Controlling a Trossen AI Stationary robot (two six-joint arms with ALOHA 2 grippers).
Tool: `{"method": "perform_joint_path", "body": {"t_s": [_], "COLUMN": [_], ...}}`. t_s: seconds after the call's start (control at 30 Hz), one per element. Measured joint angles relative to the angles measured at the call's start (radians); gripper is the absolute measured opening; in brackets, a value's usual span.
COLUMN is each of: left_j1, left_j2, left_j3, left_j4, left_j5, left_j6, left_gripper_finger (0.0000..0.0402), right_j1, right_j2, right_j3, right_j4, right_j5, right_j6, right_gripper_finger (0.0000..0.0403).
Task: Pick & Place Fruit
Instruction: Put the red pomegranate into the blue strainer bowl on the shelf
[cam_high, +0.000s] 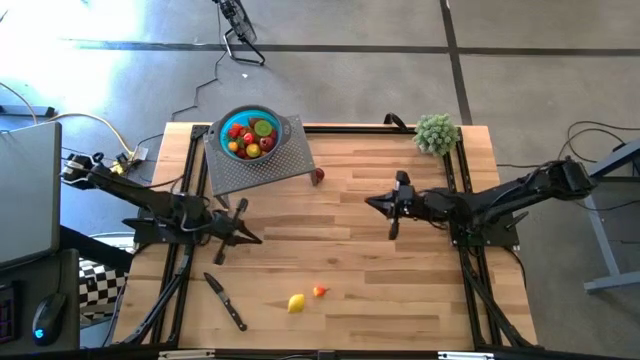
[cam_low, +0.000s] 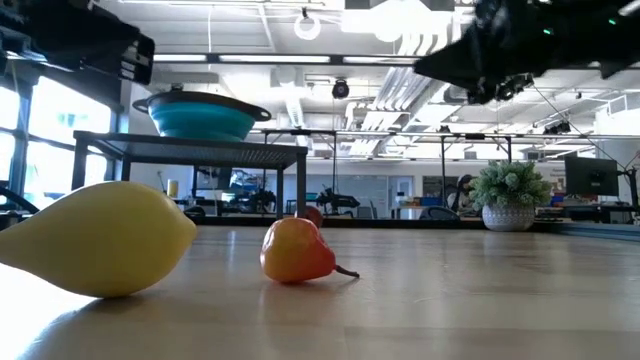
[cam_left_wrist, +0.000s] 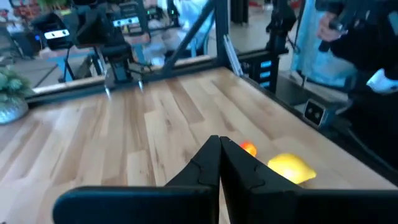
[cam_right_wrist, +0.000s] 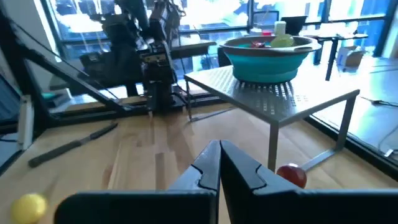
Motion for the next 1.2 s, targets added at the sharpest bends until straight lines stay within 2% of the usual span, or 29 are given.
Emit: {"method": "perform_joint_path", "body": {"t_s": [0.1, 0.2, 0.43, 0.63, 0.77, 0.97, 1.2], "left_j1": [-0.007, -0.007, -0.005, -0.005, -0.005, -0.005, -0.005], "left_j2": [-0.097, -0.177, -0.338, -0.435, -0.448, -0.447, -0.447], "left_j3": [-0.007, -0.01, -0.008, -0.008, -0.008, -0.008, -0.008], "left_j4": [-0.094, -0.181, -0.354, -0.417, -0.421, -0.44, -0.44], "left_j5": [0.018, 0.022, 0.017, 0.014, 0.013, 0.013, 0.013], "left_j6": [-0.002, -0.002, 0.055, 0.102, 0.104, 0.096, 0.13], "left_gripper_finger": [0.0, 0.0, 0.0, 0.0, 0.0, 0.0, 0.0], "right_j1": [-0.016, -0.03, -0.058, -0.09, -0.117, -0.141, -0.175], "right_j2": [0.059, 0.154, 0.458, 0.702, 0.829, 0.912, 0.919], "right_j3": [0.077, 0.15, 0.329, 0.489, 0.553, 0.578, 0.579], "right_j4": [-0.089, -0.107, -0.1, -0.044, 0.042, 0.051, 0.134], "right_j5": [0.001, 0.001, 0.02, 0.166, 0.263, 0.37, 0.341], "right_j6": [0.006, 0.042, 0.162, 0.218, 0.263, 0.336, 0.346], "right_gripper_finger": [0.0002, 0.0002, 0.0002, 0.0002, 0.0002, 0.0002, 0.0002]}}
